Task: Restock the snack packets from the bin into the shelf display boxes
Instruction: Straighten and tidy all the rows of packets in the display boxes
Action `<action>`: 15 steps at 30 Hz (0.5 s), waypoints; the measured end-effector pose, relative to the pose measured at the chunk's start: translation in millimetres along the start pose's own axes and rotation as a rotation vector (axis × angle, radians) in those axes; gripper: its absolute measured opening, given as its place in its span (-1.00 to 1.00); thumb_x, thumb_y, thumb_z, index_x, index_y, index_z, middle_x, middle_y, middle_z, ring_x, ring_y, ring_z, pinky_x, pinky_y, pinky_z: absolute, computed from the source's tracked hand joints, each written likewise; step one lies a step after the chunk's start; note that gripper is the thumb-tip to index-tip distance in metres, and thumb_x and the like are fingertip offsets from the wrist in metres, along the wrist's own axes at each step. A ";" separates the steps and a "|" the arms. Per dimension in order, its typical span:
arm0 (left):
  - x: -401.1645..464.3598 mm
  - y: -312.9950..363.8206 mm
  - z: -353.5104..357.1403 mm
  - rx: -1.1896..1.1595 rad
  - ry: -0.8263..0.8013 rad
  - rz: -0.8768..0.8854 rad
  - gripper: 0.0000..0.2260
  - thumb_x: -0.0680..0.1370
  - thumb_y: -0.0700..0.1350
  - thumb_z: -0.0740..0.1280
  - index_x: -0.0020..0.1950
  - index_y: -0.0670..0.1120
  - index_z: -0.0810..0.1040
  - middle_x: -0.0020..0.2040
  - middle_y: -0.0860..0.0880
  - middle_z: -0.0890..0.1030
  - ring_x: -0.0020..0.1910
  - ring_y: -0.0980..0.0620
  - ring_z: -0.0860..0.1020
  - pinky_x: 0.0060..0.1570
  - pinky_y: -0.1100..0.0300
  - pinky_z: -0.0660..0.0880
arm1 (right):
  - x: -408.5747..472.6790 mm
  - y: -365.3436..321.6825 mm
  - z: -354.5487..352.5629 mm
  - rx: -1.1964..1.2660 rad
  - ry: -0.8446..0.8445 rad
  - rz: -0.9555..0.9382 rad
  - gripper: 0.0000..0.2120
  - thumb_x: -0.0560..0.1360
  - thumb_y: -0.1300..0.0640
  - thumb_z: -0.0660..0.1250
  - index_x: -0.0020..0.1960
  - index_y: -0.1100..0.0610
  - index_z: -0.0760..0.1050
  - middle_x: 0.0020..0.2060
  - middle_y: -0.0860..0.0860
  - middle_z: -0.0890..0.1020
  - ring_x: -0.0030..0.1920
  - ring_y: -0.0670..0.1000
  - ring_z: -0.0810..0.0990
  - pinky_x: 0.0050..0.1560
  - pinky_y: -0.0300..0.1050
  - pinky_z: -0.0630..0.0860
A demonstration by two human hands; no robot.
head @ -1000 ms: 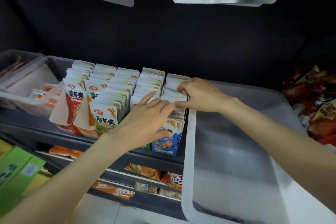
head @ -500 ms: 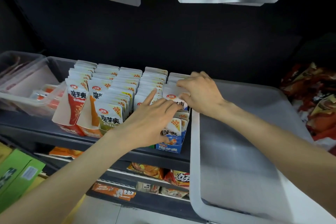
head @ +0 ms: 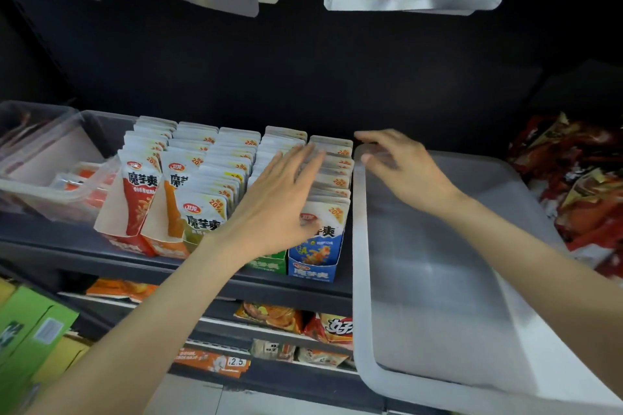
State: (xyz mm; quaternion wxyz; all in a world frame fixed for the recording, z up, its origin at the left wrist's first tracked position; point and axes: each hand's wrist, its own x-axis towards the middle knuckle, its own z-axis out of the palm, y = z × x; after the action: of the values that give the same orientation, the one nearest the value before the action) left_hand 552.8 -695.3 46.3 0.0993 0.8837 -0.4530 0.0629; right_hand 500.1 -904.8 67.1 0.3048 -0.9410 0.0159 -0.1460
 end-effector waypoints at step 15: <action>21.3 24.4 16.0 -0.561 0.149 -0.277 -0.55 0.67 -0.07 0.04 0.55 -0.04 0.04 0.57 0.04 -0.13 0.52 0.13 -0.15 0.40 0.26 -0.17 | -14.2 -17.3 46.6 0.449 -0.112 0.260 -0.41 0.63 -0.10 0.02 0.56 0.05 -0.13 0.54 -0.09 -0.14 0.51 -0.16 -0.15 0.40 -0.32 -0.17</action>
State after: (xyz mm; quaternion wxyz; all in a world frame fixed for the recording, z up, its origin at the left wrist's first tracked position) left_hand 545.7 -729.7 37.9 0.3797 0.8681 -0.3194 -0.0141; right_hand 498.7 -862.5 37.4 0.5227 -0.8464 0.0871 -0.0531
